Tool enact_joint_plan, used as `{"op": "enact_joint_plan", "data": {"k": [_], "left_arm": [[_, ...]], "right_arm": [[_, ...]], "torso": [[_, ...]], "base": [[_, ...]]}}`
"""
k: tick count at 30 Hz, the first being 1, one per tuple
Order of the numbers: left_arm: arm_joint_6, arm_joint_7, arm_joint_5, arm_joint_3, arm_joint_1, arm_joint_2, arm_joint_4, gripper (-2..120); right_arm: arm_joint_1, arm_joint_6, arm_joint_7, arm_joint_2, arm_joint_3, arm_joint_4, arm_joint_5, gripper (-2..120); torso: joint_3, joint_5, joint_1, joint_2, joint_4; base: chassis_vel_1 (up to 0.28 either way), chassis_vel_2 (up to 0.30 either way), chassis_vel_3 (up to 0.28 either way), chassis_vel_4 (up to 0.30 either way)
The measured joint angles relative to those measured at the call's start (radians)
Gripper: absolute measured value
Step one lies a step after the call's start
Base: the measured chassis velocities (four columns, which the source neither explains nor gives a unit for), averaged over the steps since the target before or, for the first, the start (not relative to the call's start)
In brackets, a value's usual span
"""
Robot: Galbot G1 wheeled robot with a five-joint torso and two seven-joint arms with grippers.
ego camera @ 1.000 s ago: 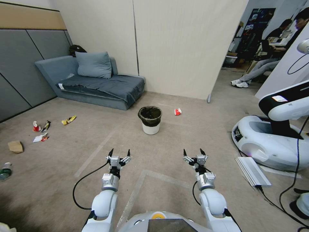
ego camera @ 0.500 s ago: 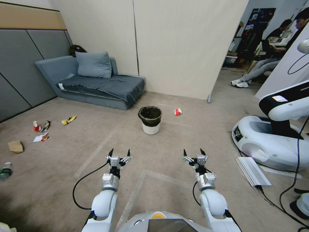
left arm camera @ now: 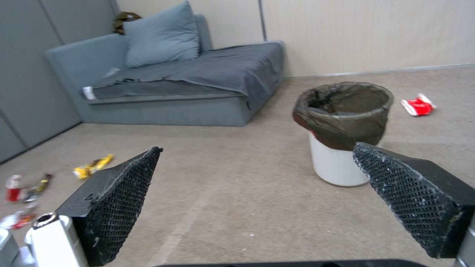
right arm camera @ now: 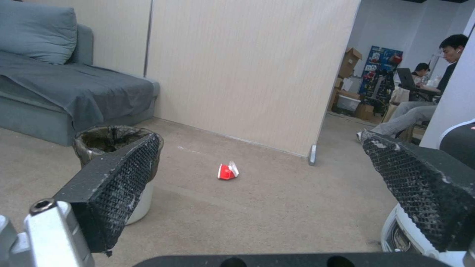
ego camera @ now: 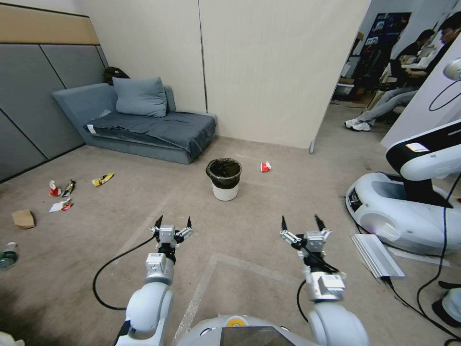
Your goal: Pick up the trash bin, then pick up the garbage from the floor and place it into the trash bin.
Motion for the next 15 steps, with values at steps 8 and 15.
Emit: {"op": "enact_joint_plan", "data": {"k": [8,15], "left_arm": [[0.013,-0.041,0.014,0.009,0.000,-0.008,-0.014,100],[0.004,-0.038,0.025,0.008,0.000,-0.011,-0.009,100]], "right_arm": [[0.006,0.009,-0.003,0.001,0.010,-0.006,0.027,100],[0.008,0.013,-0.006,0.002,0.013,-0.009,0.035,100]], "torso": [[0.000,-0.0001,0.000,0.000,-0.0002],[0.000,-0.0002,0.000,0.000,-0.0003]], "base": [[0.000,0.000,0.000,0.000],[0.000,0.000,0.000,0.000]]}}
